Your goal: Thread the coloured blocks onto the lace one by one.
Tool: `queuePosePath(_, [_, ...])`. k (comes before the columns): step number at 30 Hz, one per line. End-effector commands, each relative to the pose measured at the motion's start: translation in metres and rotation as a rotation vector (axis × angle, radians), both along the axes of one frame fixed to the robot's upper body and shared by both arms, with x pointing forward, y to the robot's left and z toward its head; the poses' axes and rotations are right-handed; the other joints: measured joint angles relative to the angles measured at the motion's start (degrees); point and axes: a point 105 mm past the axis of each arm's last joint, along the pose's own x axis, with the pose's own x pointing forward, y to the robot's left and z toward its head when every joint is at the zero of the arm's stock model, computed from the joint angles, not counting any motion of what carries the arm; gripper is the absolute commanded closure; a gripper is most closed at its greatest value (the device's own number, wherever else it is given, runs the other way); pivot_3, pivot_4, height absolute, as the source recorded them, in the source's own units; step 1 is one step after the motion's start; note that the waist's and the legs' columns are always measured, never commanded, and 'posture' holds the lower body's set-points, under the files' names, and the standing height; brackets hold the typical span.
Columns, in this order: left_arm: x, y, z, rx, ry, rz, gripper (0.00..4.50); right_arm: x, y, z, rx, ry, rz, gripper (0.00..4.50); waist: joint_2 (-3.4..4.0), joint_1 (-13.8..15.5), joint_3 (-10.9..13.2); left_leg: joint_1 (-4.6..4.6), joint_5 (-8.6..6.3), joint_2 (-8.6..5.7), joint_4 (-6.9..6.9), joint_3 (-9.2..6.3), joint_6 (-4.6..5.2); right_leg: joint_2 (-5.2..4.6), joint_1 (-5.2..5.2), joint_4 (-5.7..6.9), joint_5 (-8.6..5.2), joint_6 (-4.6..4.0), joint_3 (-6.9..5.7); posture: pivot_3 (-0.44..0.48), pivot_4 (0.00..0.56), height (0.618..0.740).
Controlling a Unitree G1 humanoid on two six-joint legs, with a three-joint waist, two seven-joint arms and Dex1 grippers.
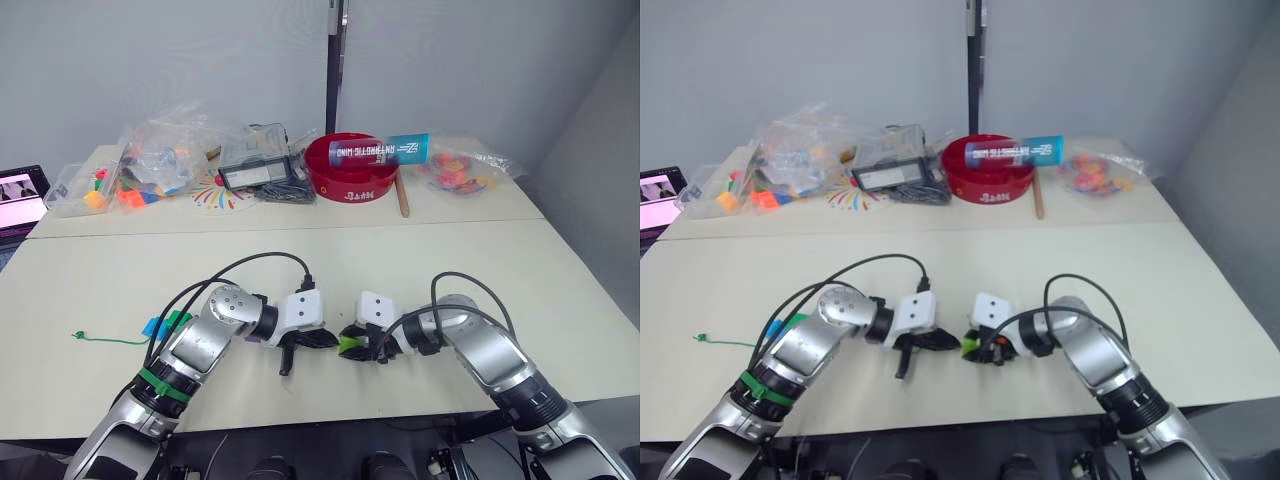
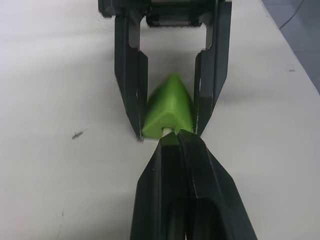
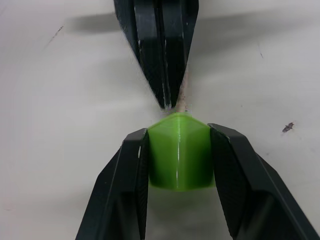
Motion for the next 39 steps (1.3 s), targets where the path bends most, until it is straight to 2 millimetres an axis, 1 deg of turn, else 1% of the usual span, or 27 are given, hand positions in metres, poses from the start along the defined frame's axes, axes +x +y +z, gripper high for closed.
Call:
queuePosePath(1, [0.003, 0.009, 0.020, -0.035, -0.033, -0.003, 3.97, -0.004, -0.001, -0.003, -0.011, 0.012, 0.012, 3.19, 0.00, 0.1, 0.0, 0.00, 0.00, 0.00, 0.00, 0.00, 0.00, 0.00, 0.00, 0.00, 0.00, 0.00, 0.00, 0.000, 0.150, 0.740])
queuePosePath(2, [0.004, 0.011, 0.020, -0.036, -0.028, 0.000, 3.70, -0.003, -0.002, -0.002, -0.010, 0.011, 0.011, 3.19, 0.00, 0.1, 0.0, -0.01, 0.00, 0.00, 0.00, 0.00, 0.00, 0.00, 0.00, -0.01, 0.00, 0.00, 0.00, 0.000, 0.150, 0.740])
queuePosePath(4, [0.006, 0.014, 0.017, -0.028, -0.033, 0.010, 3.02, -0.003, -0.002, -0.002, -0.008, 0.009, 0.010, 3.19, 0.00, 0.1, 0.0, -0.01, 0.00, -0.02, 0.01, -0.01, 0.00, -0.02, 0.00, -0.01, 0.00, 0.00, 0.00, 0.000, 0.150, 0.740])
queuePosePath(6, [0.010, 0.016, 0.012, -0.005, -0.061, 0.027, 2.37, -0.003, -0.002, -0.001, -0.004, 0.008, 0.008, 3.19, 0.00, 0.1, 0.0, -0.02, 0.00, -0.03, 0.02, -0.01, 0.00, -0.03, 0.00, -0.01, 0.00, 0.00, 0.00, 0.000, 0.150, 0.740])
queuePosePath(7, [0.009, 0.014, 0.006, -0.007, -0.041, 0.028, 2.05, -0.003, -0.002, -0.001, -0.004, 0.007, 0.008, 3.19, 0.00, 0.1, 0.0, -0.01, 0.00, -0.03, 0.02, 0.00, 0.00, -0.03, 0.00, -0.01, 0.00, 0.00, -0.01, 0.000, 0.150, 0.740])
queuePosePath(9, [0.007, 0.008, -0.003, -0.017, 0.000, 0.024, 2.01, -0.003, -0.002, 0.000, -0.004, 0.009, 0.009, 3.19, 0.00, 0.1, 0.0, -0.02, 0.00, -0.02, 0.01, -0.01, 0.00, -0.02, 0.00, 0.00, 0.00, 0.00, -0.01, 0.000, 0.150, 0.740])
queuePosePath(11, [0.008, 0.003, -0.011, -0.012, 0.004, 0.029, 2.01, -0.004, -0.002, 0.000, -0.004, 0.013, 0.011, 3.19, 0.00, 0.2, 0.0, -0.04, 0.00, -0.04, 0.02, -0.01, 0.00, -0.03, 0.00, 0.00, 0.00, 0.00, -0.01, 0.000, 0.150, 0.740])
queuePosePath(13, [0.005, 0.004, -0.025, 0.032, 0.035, 0.023, 2.01, -0.005, -0.004, 0.000, -0.008, 0.015, 0.013, 3.19, 0.00, 0.1, 0.0, -0.10, 0.00, -0.04, 0.05, -0.01, 0.00, -0.03, -0.02, 0.00, 0.00, 0.01, -0.01, 0.000, 0.150, 0.740])
queuePosePath(15, [0.006, 0.005, -0.034, 0.052, 0.041, 0.024, 2.01, -0.006, -0.005, 0.000, -0.012, 0.018, 0.017, 3.19, 0.00, 0.2, 0.0, -0.12, 0.00, -0.04, 0.05, -0.03, 0.00, -0.03, -0.06, 0.00, 0.00, 0.00, -0.03, 0.000, 0.150, 0.740])
queuePosePath(18, [0.003, 0.002, -0.038, 0.056, 0.069, 0.009, 2.86, -0.007, -0.006, 0.001, -0.016, 0.018, 0.017, 3.19, 0.00, 0.4, 0.0, -0.10, 0.00, -0.07, 0.09, -0.03, 0.00, -0.06, 0.00, -0.02, 0.00, 0.01, -0.03, 0.000, 0.150, 0.740])
queuePosePath(22, [0.002, 0.001, -0.039, 0.045, 0.082, 0.010, 4.21, -0.006, -0.008, 0.001, -0.021, 0.019, 0.017, 3.19, 0.00, 0.3, 0.0, -0.09, -0.01, -0.06, 0.10, -0.03, 0.01, -0.05, 0.00, -0.02, 0.00, 0.01, -0.03, 0.000, 0.150, 0.740])
queuePosePath(23, [0.002, 0.001, -0.038, 0.038, 0.079, 0.010, 4.48, -0.006, -0.008, 0.001, -0.022, 0.019, 0.017, 3.19, 0.01, 0.3, 0.0, -0.09, -0.01, -0.06, 0.10, -0.04, 0.02, -0.05, -0.01, -0.01, 0.00, 0.01, -0.03, 0.000, 0.150, 0.740])
queuePosePath(26, [0.001, -0.001, -0.034, 0.026, 0.072, -0.001, 4.48, -0.006, -0.009, 0.001, -0.024, 0.018, 0.013, 3.19, 0.01, 0.5, 0.0, -0.09, -0.01, -0.08, 0.12, -0.04, 0.02, -0.07, 0.02, -0.02, 0.00, 0.01, -0.04, 0.000, 0.150, 0.740])
queuePosePath(29, [-0.005, -0.007, -0.021, -0.013, 0.055, -0.042, 4.48, -0.005, -0.009, 0.000, -0.027, 0.018, 0.007, 3.19, 0.01, 0.4, 0.0, -0.09, -0.01, -0.07, 0.11, -0.04, 0.02, -0.07, 0.02, -0.01, 0.00, 0.01, -0.04, 0.000, 0.150, 0.740])
queuePosePath(31, [-0.006, -0.010, -0.014, -0.020, 0.035, -0.048, 4.48, -0.005, -0.008, -0.001, -0.026, 0.020, 0.009, 3.19, 0.00, 0.4, 0.0, -0.11, -0.01, -0.08, 0.10, -0.04, 0.02, -0.07, 0.00, -0.01, 0.00, 0.01, -0.04, 0.000, 0.150, 0.740])
queuePosePath(36, [-0.004, -0.015, -0.006, 0.002, 0.005, -0.068, 4.48, -0.008, -0.005, -0.001, -0.024, 0.026, 0.029, 3.19, 0.00, 0.2, 0.0, -0.14, -0.01, -0.06, 0.11, -0.04, 0.02, -0.06, -0.03, -0.01, 0.00, 0.01, -0.04, 0.000, 0.150, 0.740])
queuePosePath(39, [-0.003, -0.018, -0.004, 0.027, -0.013, -0.079, 4.48, -0.009, -0.002, 0.000, -0.022, 0.025, 0.037, 3.19, 0.00, 0.2, 0.0, -0.16, -0.01, -0.07, 0.11, -0.04, 0.02, -0.05, -0.03, -0.01, 0.00, 0.01, -0.05, 0.000, 0.150, 0.740])
